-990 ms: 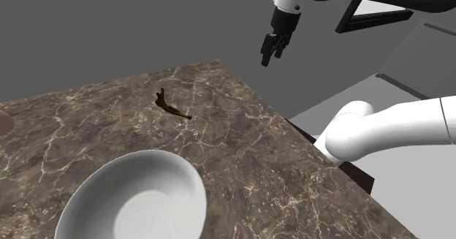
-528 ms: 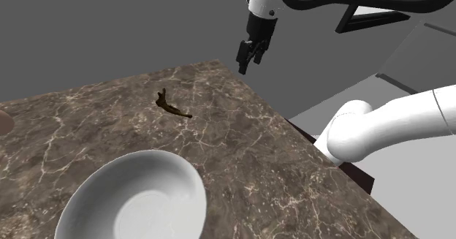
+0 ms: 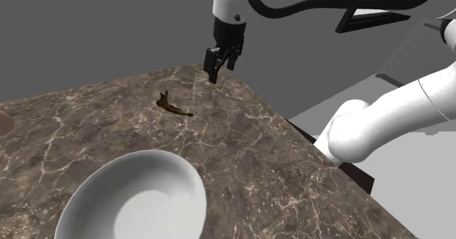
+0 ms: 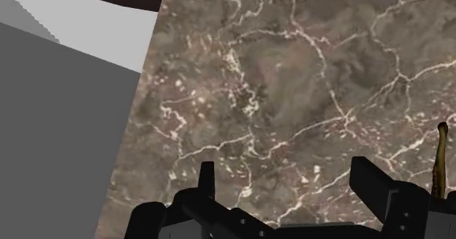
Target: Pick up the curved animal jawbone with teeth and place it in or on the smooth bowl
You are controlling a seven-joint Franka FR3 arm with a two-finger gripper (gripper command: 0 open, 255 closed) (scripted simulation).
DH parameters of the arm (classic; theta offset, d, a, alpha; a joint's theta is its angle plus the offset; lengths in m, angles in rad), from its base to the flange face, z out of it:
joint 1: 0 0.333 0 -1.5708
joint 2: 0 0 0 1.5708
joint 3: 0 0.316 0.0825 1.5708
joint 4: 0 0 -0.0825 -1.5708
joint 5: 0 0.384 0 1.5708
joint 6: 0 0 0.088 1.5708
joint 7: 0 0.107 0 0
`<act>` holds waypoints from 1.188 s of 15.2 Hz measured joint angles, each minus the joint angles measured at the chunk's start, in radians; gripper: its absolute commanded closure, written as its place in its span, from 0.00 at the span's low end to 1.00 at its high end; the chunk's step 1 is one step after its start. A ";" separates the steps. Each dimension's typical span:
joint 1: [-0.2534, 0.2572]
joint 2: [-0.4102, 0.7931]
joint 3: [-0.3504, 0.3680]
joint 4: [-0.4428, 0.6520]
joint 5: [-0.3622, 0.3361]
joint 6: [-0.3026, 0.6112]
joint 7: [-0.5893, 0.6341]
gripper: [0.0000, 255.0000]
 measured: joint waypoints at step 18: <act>0.075 0.412 0.245 0.305 -0.174 0.092 0.284 0.00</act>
